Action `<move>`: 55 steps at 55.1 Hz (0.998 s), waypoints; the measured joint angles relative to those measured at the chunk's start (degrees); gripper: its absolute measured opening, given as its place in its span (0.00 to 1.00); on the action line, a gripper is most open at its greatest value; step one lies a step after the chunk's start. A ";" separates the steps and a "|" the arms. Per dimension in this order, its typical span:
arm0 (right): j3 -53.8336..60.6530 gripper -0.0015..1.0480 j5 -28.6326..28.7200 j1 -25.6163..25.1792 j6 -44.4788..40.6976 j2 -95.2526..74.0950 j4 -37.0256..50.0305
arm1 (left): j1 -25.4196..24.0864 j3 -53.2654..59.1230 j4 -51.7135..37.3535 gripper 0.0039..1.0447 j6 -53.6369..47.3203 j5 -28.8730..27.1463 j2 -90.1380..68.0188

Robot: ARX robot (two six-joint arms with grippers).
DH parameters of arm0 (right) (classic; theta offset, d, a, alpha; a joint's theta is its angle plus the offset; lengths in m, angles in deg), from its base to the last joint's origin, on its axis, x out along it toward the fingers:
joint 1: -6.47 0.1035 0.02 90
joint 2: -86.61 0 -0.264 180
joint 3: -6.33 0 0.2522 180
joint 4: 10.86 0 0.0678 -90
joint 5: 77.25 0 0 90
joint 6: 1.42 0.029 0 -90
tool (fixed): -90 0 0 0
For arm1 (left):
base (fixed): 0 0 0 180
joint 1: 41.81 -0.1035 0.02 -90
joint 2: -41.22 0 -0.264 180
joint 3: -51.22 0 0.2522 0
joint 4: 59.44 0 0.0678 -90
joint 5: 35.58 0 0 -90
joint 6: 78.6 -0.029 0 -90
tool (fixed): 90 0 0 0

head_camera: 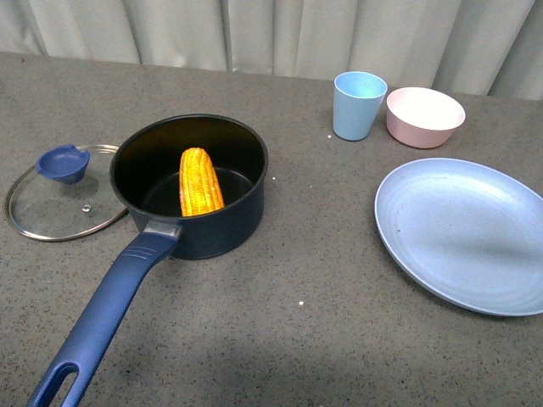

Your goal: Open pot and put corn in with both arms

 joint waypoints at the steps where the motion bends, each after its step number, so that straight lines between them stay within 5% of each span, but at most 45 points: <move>1: 2.99 0.80 2.84 -1.11 -0.85 -0.15 6.62 | 0.00 0.00 0.00 0.94 0.00 0.00 0.02; 6: 10.58 0.61 6.62 -2.86 -2.64 2.54 19.91 | 0.00 0.00 0.02 0.94 0.00 0.00 0.02; 25: 18.80 0.01 12.52 -8.09 -3.58 19.06 12.94 | 0.00 0.00 0.02 0.94 0.00 0.00 0.04; 55: 23.56 0.01 12.90 -9.11 -3.67 45.51 -8.24 | 0.00 0.00 0.02 0.94 0.00 0.00 0.04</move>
